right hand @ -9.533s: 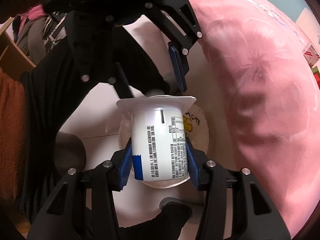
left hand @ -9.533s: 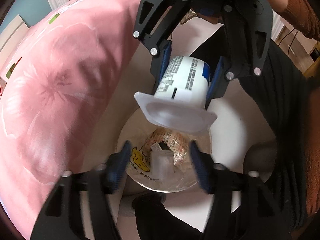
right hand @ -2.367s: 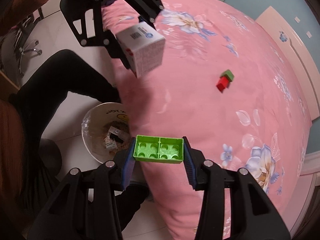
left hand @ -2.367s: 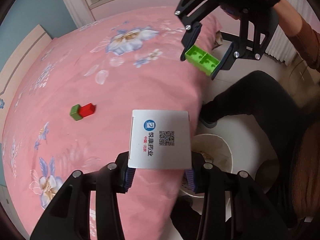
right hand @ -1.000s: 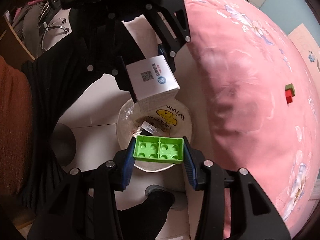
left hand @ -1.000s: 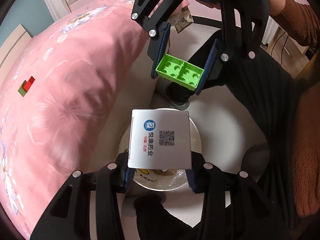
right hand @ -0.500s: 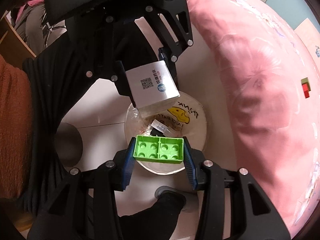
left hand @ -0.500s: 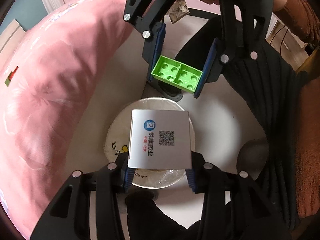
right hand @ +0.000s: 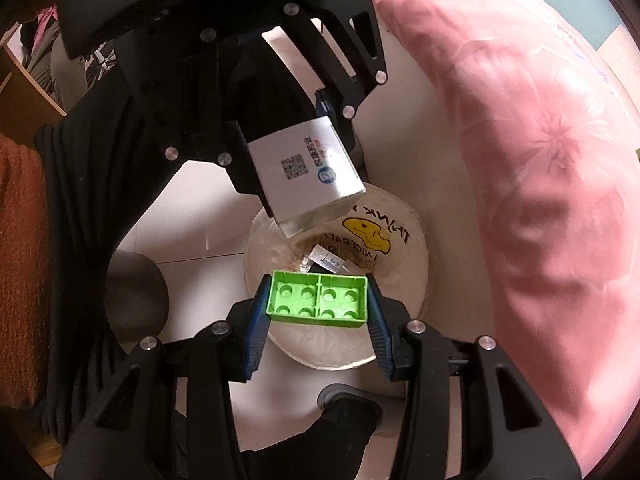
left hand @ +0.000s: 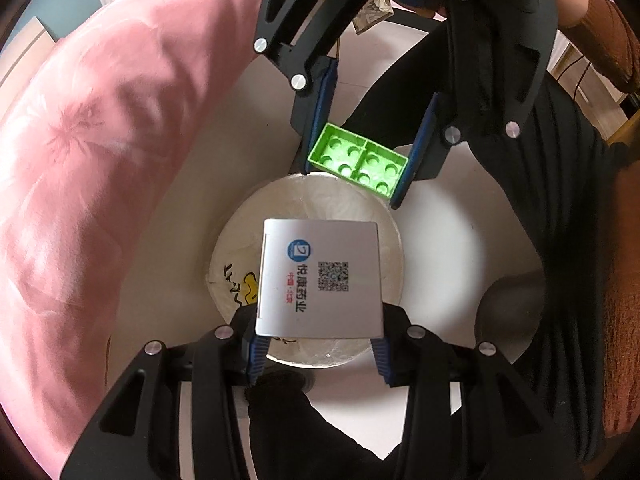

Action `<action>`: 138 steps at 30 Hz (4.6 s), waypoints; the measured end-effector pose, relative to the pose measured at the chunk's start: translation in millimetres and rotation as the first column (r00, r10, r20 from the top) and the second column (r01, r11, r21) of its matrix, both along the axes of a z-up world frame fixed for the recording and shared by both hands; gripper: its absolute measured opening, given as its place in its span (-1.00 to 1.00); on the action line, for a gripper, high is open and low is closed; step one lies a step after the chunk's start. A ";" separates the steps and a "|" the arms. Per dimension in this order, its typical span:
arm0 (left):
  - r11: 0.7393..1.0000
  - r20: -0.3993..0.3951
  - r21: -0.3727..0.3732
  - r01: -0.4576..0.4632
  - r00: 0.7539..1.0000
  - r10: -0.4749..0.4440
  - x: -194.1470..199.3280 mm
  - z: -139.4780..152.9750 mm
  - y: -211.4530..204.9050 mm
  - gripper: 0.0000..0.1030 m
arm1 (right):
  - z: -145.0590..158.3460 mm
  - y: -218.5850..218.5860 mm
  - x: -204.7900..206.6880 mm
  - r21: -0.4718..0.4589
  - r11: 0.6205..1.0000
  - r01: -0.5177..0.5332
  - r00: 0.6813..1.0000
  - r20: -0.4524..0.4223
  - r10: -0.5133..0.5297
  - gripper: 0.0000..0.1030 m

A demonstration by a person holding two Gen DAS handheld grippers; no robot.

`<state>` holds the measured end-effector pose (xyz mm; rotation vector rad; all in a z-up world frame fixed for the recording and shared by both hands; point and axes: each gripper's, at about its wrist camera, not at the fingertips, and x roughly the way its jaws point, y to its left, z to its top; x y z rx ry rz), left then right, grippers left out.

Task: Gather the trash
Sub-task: 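Open the left tool to drop the box while the right tool drops the Lego brick, then move both open tools back over the bedspread toward the green and red blocks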

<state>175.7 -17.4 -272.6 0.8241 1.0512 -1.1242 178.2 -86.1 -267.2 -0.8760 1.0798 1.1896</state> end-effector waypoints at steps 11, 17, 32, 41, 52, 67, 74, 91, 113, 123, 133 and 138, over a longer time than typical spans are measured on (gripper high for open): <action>1.000 0.003 0.000 -0.015 1.000 0.015 -1.8 -4.9 -8.1 0.70 | -2.2 4.2 9.9 -0.010 0.999 0.037 0.999 -0.001 -0.037 0.52; 1.000 -0.010 -0.008 -0.015 1.000 0.015 -4.7 -4.7 -10.6 0.93 | -1.4 -1.8 12.1 -0.022 0.998 0.065 0.998 0.014 -0.065 0.79; 1.000 0.010 -0.004 -0.007 1.000 0.007 -4.3 -0.8 -10.3 0.93 | 5.6 -7.1 8.4 -0.053 0.996 0.076 0.996 0.049 -0.074 0.86; 1.000 0.032 0.009 0.001 0.999 -0.001 -7.6 7.2 -12.3 0.93 | 6.6 -11.2 3.0 -0.073 0.993 0.097 0.993 0.070 -0.092 0.86; 1.000 0.091 0.010 0.007 0.996 -0.008 -7.0 32.6 -13.8 0.93 | 36.9 -30.4 -2.1 -0.043 0.988 0.146 0.980 0.140 -0.139 0.86; 0.998 0.172 -0.028 -0.063 0.983 0.067 18.2 92.6 -6.3 0.93 | 118.0 -71.6 25.7 0.107 0.970 0.218 0.952 0.195 -0.235 0.86; 0.993 0.188 -0.039 -0.115 0.975 0.121 51.7 118.5 4.5 0.93 | 135.0 -85.4 57.6 0.113 0.959 0.259 0.944 0.179 -0.276 0.86; 0.980 0.225 -0.083 -0.181 0.954 0.196 140.2 164.4 12.1 0.93 | 150.9 -100.8 137.4 0.117 0.934 0.337 0.925 0.145 -0.352 0.86; 0.981 0.179 -0.108 -0.162 0.967 0.179 246.4 160.7 7.3 0.93 | 128.8 -87.4 223.2 0.125 0.911 0.393 0.902 0.141 -0.409 0.86; 0.974 0.144 -0.133 -0.186 0.968 0.204 298.4 142.7 7.5 0.93 | 110.8 -63.3 260.2 0.126 0.903 0.410 0.898 0.118 -0.424 0.86; 0.965 0.112 -0.139 -0.222 0.965 0.239 337.5 115.6 4.2 0.93 | 98.2 -43.6 288.3 0.134 0.905 0.404 0.901 0.112 -0.419 0.86; 0.966 0.099 -0.138 -0.218 0.968 0.232 346.1 108.2 0.2 0.93 | 93.5 -37.0 297.8 0.150 0.903 0.402 0.903 0.098 -0.419 0.86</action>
